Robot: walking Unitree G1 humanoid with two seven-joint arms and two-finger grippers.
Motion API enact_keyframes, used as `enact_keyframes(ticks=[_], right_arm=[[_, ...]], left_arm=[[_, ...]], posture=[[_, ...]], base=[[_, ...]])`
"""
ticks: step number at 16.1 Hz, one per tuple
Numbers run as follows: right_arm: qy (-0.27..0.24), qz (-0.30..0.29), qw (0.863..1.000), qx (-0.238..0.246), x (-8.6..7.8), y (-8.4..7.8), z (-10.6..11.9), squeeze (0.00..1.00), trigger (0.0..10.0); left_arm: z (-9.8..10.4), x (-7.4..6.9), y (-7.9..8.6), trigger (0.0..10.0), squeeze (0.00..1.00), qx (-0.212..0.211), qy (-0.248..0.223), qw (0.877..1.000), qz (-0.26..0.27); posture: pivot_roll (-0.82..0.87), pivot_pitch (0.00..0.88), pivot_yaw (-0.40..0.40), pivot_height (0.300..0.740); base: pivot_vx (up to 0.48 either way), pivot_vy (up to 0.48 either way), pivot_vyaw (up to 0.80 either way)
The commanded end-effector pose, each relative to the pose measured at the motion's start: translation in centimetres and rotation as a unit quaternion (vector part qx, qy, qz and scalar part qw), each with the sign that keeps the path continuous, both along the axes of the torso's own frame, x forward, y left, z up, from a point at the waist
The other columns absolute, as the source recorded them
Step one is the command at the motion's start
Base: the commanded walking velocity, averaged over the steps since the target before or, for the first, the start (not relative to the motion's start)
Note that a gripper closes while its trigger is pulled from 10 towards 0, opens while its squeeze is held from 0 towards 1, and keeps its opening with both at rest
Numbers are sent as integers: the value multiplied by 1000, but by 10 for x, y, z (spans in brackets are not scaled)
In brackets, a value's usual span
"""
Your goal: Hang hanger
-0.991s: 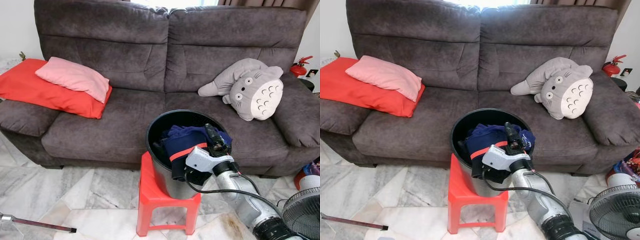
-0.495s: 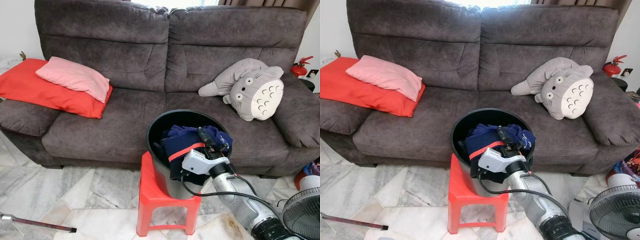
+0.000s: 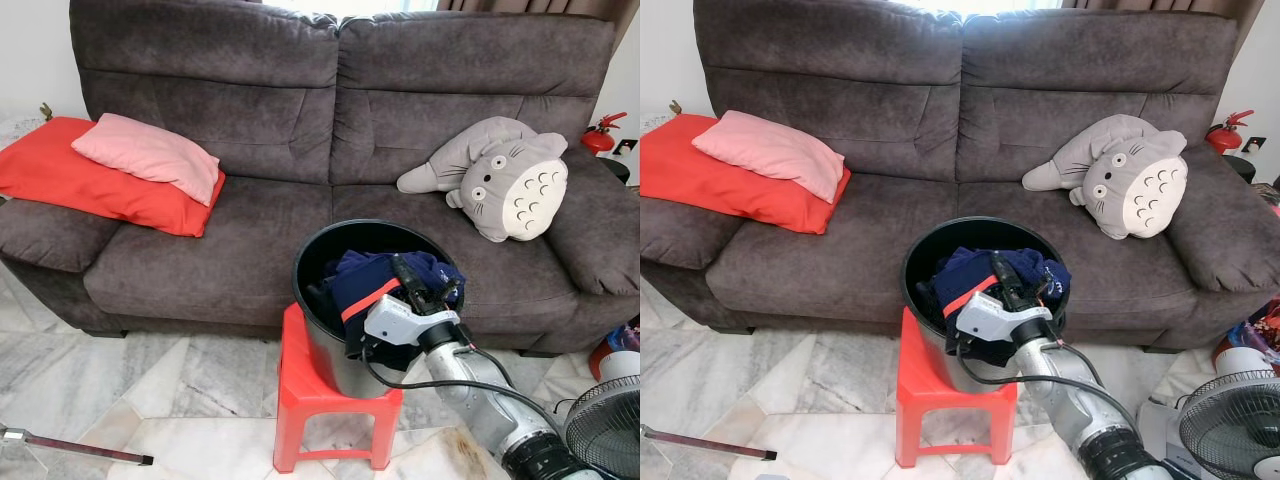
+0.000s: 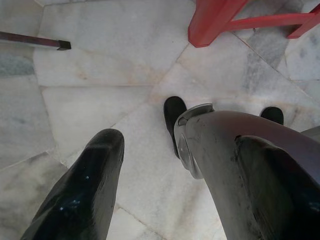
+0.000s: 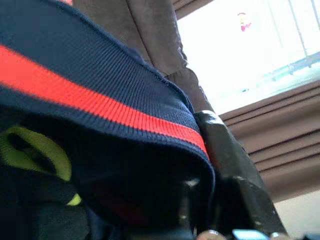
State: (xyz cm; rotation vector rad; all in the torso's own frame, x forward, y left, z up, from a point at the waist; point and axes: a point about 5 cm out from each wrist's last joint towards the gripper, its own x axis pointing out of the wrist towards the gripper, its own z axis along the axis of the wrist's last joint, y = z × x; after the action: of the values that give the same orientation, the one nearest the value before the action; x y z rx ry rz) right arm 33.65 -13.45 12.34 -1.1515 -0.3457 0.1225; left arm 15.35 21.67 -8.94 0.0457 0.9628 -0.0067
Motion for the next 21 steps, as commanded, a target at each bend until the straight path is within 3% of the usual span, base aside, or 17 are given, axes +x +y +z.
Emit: enact_keyframes(ticks=[1,5,7,9,10,11,12,13,15,18,20,21], right_arm=[[-24,-4,1000,18,7,-2,18,0,0],[-89,37,994,42,13,13,58,0,0],[-86,42,994,59,14,16,64,0,0],[-72,18,985,156,19,8,77,0,0],[-60,-11,974,217,20,0,80,0,0],[-30,-56,950,305,21,-12,78,0,0],[36,-99,886,452,19,-22,62,0,0],[86,-128,825,544,15,-26,45,0,0],[143,-171,744,629,4,-28,14,0,0],[193,-194,706,653,-10,-25,-9,0,0],[200,-203,699,655,-16,-29,-12,0,0],[184,-195,710,651,-16,-33,-3,0,0]], left_arm=[[-1,-3,1,10000,0,0,7,1000,-2],[-1,-2,0,10000,0,0,8,1000,-5],[-1,-2,0,10000,0,-1,8,1000,-6],[-1,-2,-1,10000,0,-2,9,1000,-6],[-1,-2,0,10000,0,-1,9,1000,-5],[-1,-2,0,10000,0,-1,9,1000,-4],[-1,-2,1,10000,0,-1,10,1000,-3],[-1,-3,1,10000,0,-2,11,1000,-3],[-2,-4,0,10000,0,-3,14,1000,-5],[-2,-4,0,10000,0,-5,14,1000,-4],[-2,-4,1,10000,0,-4,14,1000,-3],[-2,-4,1,10000,0,-4,14,1000,-3]], posture=[[6,60,11,740],[-2,46,12,740],[-4,42,13,740],[-6,46,10,740],[-4,50,9,740],[-7,53,8,740],[-8,55,8,740],[-15,60,10,740],[-23,63,10,740],[-19,65,8,740],[-20,67,9,740],[-22,67,10,740]], base=[[0,0,0],[0,0,0],[0,0,0],[0,0,0],[0,0,0],[0,0,0],[0,0,0],[0,0,0],[0,0,0],[0,0,0],[0,0,0],[0,0,0]])
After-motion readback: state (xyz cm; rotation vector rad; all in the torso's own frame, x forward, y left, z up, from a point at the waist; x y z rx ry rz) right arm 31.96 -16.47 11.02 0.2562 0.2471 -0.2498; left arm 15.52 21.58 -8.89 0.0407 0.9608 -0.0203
